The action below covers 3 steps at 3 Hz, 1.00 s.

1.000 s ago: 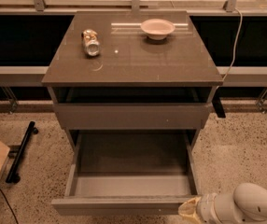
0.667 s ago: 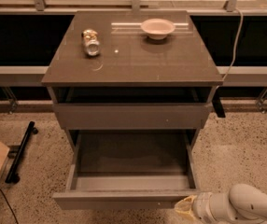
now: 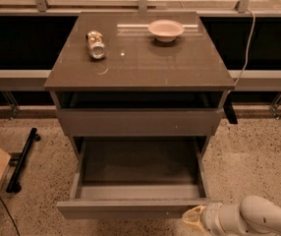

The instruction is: Close middle drawer

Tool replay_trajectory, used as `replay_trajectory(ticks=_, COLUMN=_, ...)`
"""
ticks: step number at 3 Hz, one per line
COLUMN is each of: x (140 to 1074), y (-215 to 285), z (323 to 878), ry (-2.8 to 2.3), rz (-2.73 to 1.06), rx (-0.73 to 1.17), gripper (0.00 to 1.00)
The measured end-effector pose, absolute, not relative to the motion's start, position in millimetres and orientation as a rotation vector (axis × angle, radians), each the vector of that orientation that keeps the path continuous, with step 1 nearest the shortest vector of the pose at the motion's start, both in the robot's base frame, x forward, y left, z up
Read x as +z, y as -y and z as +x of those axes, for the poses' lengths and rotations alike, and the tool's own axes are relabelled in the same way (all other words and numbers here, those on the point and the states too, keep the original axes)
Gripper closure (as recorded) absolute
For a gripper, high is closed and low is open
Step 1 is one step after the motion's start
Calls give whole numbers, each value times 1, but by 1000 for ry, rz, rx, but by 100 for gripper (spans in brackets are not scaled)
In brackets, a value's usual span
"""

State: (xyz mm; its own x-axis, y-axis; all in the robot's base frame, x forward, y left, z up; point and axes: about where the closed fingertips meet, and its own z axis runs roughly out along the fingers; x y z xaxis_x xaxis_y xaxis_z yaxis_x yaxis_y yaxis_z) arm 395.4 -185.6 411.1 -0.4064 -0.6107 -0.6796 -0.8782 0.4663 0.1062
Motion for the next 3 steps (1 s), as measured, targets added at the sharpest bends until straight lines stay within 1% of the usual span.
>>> replay_trajectory(ticks=1, x=410, y=175, z=418, ry=-2078, rz=-1226, rx=571, gripper=100)
replay_trajectory(ticks=2, x=410, y=173, z=421, ry=-2067, rz=-1226, rx=565, gripper=100)
replay_trajectory(ticks=3, x=412, y=160, z=446, ry=-1994, rz=-1216, rx=543, gripper=100)
